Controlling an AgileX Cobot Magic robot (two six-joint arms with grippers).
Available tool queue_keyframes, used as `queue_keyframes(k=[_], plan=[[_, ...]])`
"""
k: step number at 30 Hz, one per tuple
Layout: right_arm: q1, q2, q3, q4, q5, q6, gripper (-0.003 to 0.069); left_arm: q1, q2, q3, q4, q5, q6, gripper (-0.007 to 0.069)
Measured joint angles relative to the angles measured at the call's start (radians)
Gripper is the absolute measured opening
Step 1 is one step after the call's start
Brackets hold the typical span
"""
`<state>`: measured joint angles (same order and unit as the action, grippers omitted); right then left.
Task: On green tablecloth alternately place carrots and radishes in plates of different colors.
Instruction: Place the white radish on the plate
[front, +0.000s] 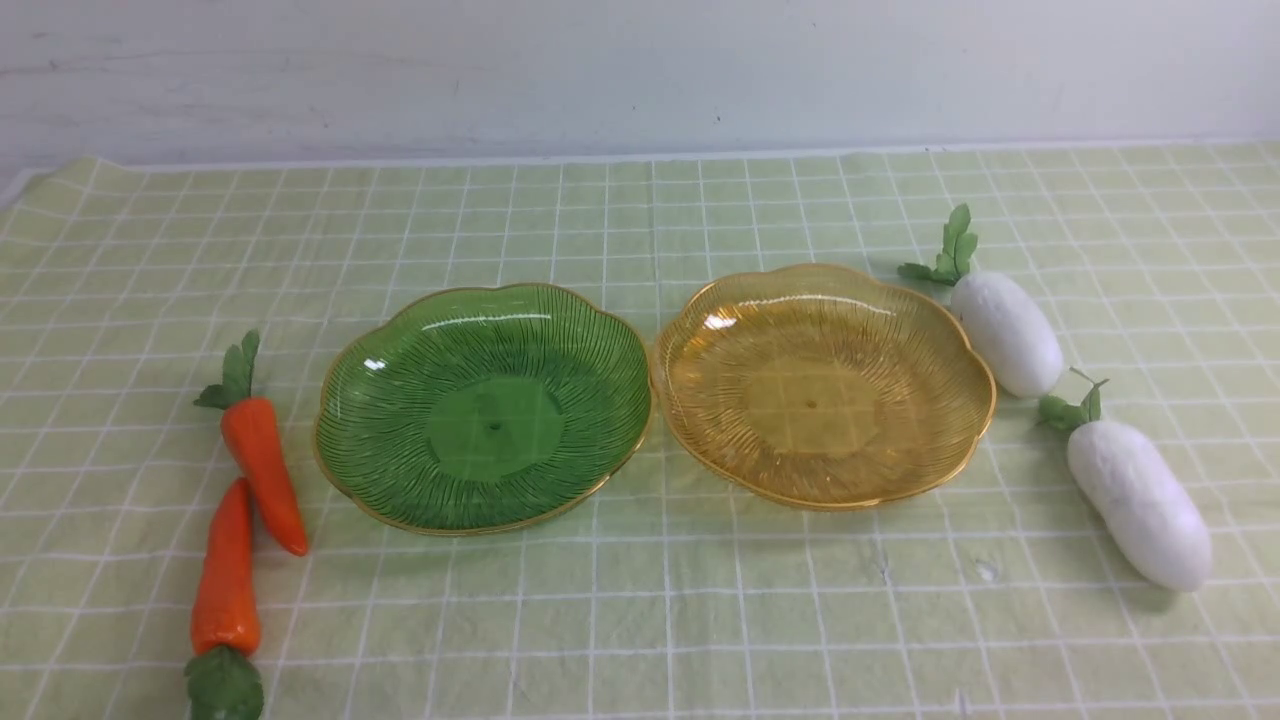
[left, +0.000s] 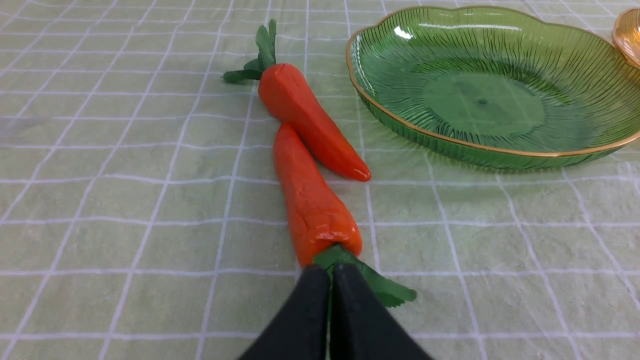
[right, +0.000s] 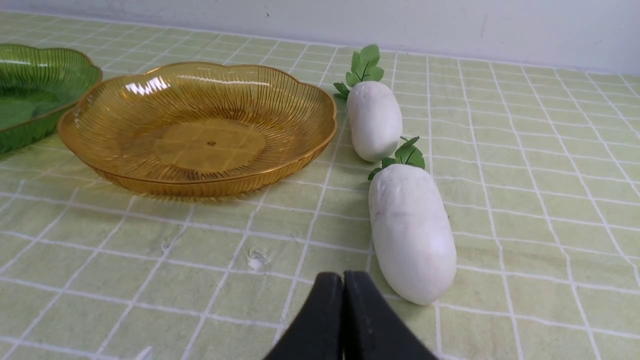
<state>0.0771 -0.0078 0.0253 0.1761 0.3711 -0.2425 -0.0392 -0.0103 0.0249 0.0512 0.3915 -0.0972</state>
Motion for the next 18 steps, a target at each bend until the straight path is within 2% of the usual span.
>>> queue_keyframes(k=[14,17,18], plan=[[0.000,0.000,0.000,0.000,0.000,0.000,-0.0006,0.000,0.000,0.000,-0.006,-0.001,-0.005,-0.0008],[0.000,0.000,0.000,0.017,0.000,0.010,-0.0006,0.000,0.000,0.001,-0.102,-0.009,-0.060,-0.0008],[0.000,0.000,0.000,0.077,-0.004,0.042,-0.0006,0.000,0.000,0.001,-0.195,-0.019,-0.110,-0.0008]])
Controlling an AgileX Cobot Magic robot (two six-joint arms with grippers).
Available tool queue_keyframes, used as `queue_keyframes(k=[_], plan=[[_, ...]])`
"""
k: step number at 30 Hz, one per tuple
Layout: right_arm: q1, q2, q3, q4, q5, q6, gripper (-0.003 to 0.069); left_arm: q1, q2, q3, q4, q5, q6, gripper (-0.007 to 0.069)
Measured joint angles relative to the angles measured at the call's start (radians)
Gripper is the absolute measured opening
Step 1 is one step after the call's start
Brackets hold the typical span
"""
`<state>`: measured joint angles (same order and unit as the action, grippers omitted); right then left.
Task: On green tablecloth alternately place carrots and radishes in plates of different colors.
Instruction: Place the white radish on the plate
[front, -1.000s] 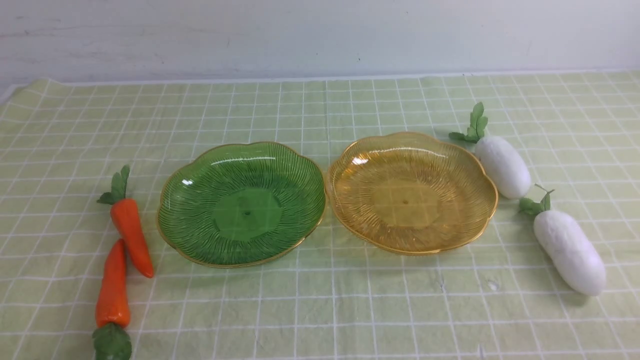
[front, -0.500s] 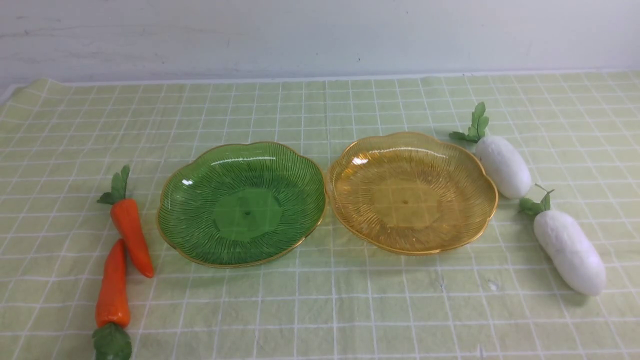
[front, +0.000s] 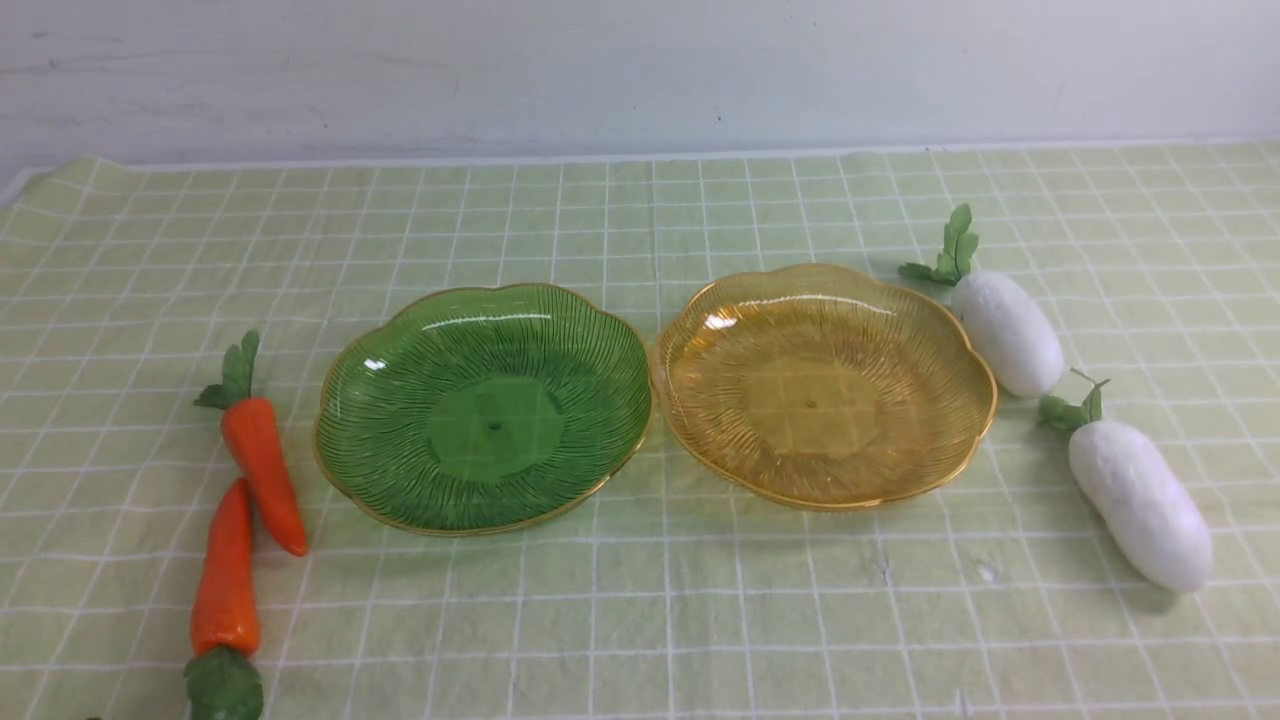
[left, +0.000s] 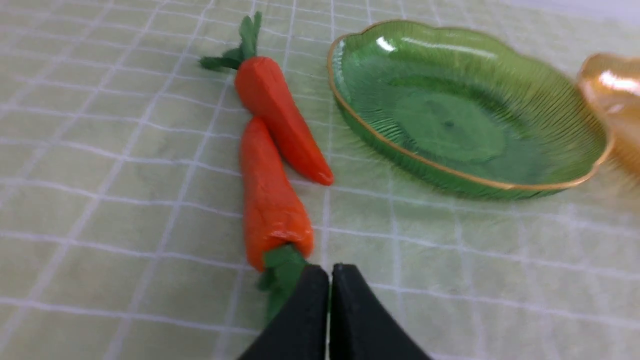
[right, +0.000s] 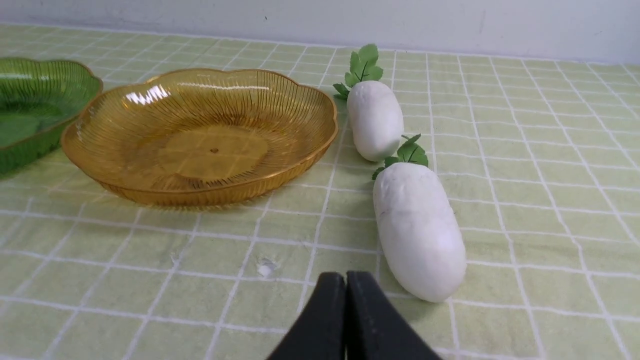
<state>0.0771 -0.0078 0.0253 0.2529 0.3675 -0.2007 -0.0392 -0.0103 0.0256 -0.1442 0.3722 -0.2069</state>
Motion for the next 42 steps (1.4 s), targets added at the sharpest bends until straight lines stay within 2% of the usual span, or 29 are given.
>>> queue_keyframes(k=[1,2,5,7,9,16,18,19,21,24,27,29,30,33,35,37,41,42], plan=[[0.000,0.000,0.000,0.063,-0.002,0.037,-0.0006,0.000,0.000,0.000,-0.096,-0.011,-0.049,-0.0008],[0.000,0.000,0.001,0.092,-0.004,0.051,-0.0006,0.000,0.000,0.000,-0.131,-0.014,-0.065,-0.0008],[0.000,0.000,0.003,0.388,-0.011,0.170,-0.0006,0.000,0.000,0.002,-0.423,-0.033,-0.168,-0.0008],[0.000,0.000,0.003,0.471,-0.016,0.186,-0.0006,0.000,0.000,0.002,-0.520,-0.038,-0.183,-0.0008],[0.000,0.000,0.002,0.561,-0.022,0.192,-0.0006,0.000,0.000,0.003,-0.592,-0.040,-0.187,-0.0008],[0.000,0.000,0.004,0.730,-0.121,0.191,-0.0006,0.000,0.000,-0.004,-0.685,-0.089,-0.167,-0.0008],[0.000,0.000,0.004,0.755,-0.132,0.174,-0.0006,0.000,0.000,-0.024,-0.692,-0.084,-0.146,-0.0008],[0.000,0.000,-0.002,0.771,-0.126,0.123,-0.0006,0.000,0.000,-0.071,-0.698,-0.075,-0.102,-0.0008],[0.000,0.000,-0.018,0.771,-0.119,0.081,-0.0006,0.000,0.000,-0.106,-0.698,-0.064,-0.064,-0.0008],[0.000,0.022,-0.129,0.768,-0.113,-0.091,-0.0006,0.000,0.072,-0.229,-0.673,0.011,0.045,-0.0008],[0.000,0.131,-0.221,0.717,-0.099,-0.195,-0.0006,0.000,0.246,-0.337,-0.591,0.182,0.130,-0.0008],[0.000,0.183,-0.249,0.687,-0.078,-0.212,-0.0006,0.000,0.311,-0.368,-0.550,0.252,0.154,-0.0008],[0.000,0.268,-0.288,0.628,-0.029,-0.220,-0.0006,0.000,0.391,-0.406,-0.496,0.339,0.177,-0.0008],[0.000,0.446,-0.376,0.520,0.122,-0.197,-0.0006,0.000,0.575,-0.493,-0.368,0.529,0.218,-0.0008],[0.000,0.604,-0.465,0.395,0.268,-0.148,-0.0006,0.000,0.687,-0.540,-0.305,0.615,0.230,-0.0008],[0.000,0.764,-0.554,0.252,0.376,-0.098,-0.0006,0.000,0.794,-0.577,-0.253,0.659,0.236,-0.0008],[0.000,0.927,-0.649,0.117,0.434,-0.025,-0.0006,0.000,0.878,-0.597,-0.223,0.665,0.239,-0.0007],[0.000,1.000,-0.690,0.063,0.439,0.026,-0.0004,0.000,0.905,-0.599,-0.219,0.664,0.239,-0.0007]])
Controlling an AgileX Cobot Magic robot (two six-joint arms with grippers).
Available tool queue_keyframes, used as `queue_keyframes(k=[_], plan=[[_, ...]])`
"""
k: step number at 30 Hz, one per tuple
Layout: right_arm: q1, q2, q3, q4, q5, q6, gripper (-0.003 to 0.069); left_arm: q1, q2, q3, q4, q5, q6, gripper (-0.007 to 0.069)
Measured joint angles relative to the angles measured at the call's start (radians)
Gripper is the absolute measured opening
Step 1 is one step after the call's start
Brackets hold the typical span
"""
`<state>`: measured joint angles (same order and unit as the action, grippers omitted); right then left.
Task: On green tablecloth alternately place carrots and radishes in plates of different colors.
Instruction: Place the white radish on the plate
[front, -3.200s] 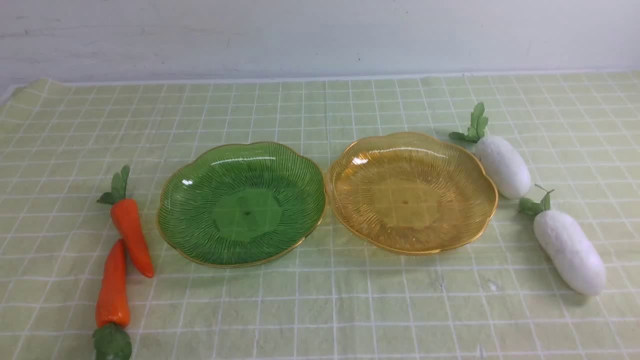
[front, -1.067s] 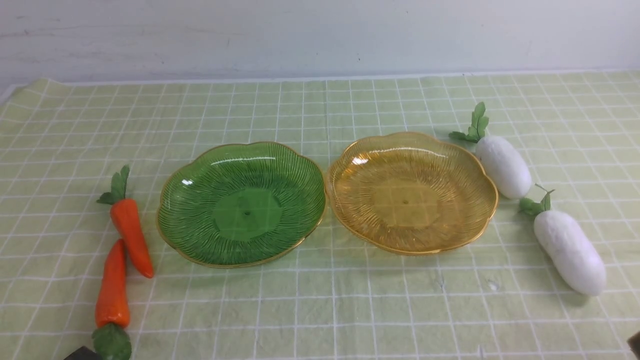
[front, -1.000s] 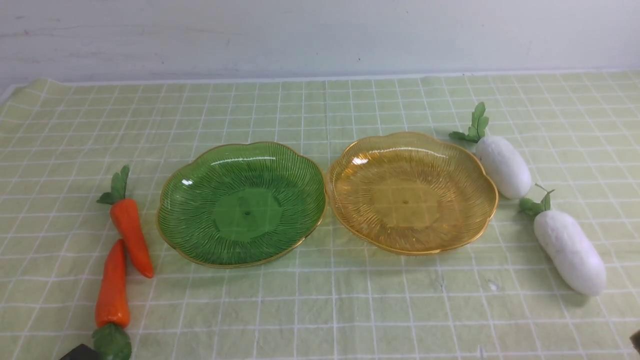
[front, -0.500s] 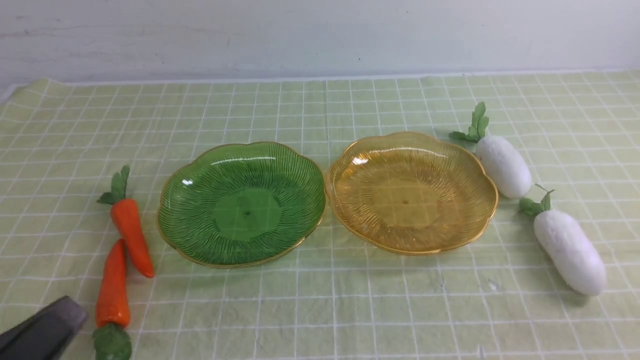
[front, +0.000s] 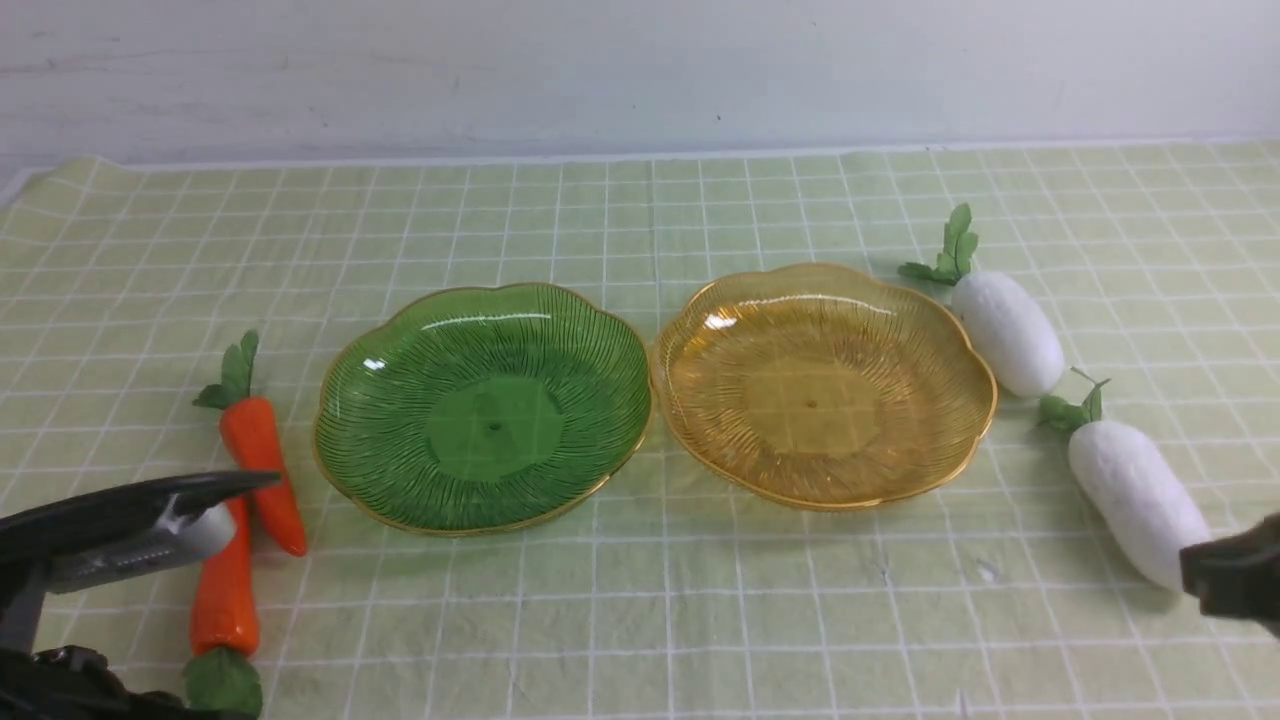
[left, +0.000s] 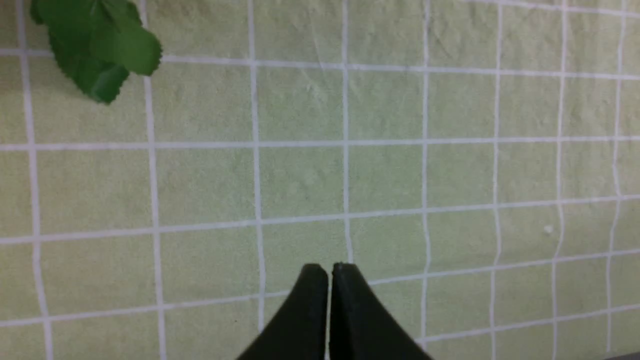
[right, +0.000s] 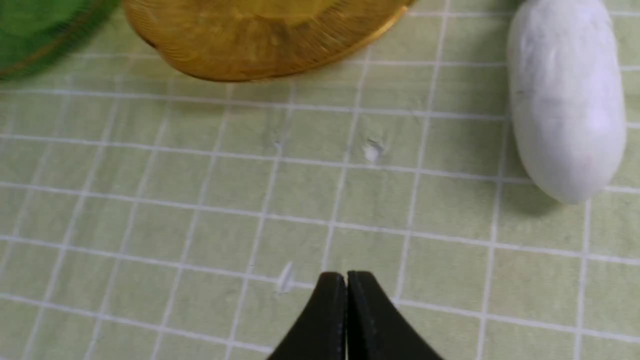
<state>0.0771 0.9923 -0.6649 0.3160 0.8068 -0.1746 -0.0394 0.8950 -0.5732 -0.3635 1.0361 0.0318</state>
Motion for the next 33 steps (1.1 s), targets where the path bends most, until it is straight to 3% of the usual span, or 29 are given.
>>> queue_keyframes(k=[6,11,16,18,22,25,33], plan=[[0.000,0.247,-0.175,-0.179,0.056,0.168,0.0028,0.000,0.031,-0.001,0.004,-0.034,0.000,-0.0007],[0.000,0.388,-0.273,-0.263,0.062,0.206,0.0092,0.000,0.031,-0.001,0.004,-0.065,0.000,-0.0007],[0.000,0.507,-0.333,-0.339,0.061,0.216,0.0205,0.000,0.031,-0.001,0.016,-0.072,0.041,-0.0007],[0.000,0.577,-0.354,-0.405,0.043,0.236,0.0328,0.000,0.031,-0.001,0.025,-0.072,0.070,-0.0007],[0.000,0.657,-0.360,-0.496,-0.015,0.296,0.0462,0.000,0.031,-0.001,0.026,-0.073,0.082,-0.0007],[0.000,0.713,-0.363,-0.559,-0.061,0.332,0.0523,0.000,0.031,-0.001,0.026,-0.076,0.085,-0.0007],[0.000,0.801,-0.363,-0.575,-0.089,0.352,0.0532,0.000,0.031,-0.001,0.027,-0.078,0.085,-0.0007]])
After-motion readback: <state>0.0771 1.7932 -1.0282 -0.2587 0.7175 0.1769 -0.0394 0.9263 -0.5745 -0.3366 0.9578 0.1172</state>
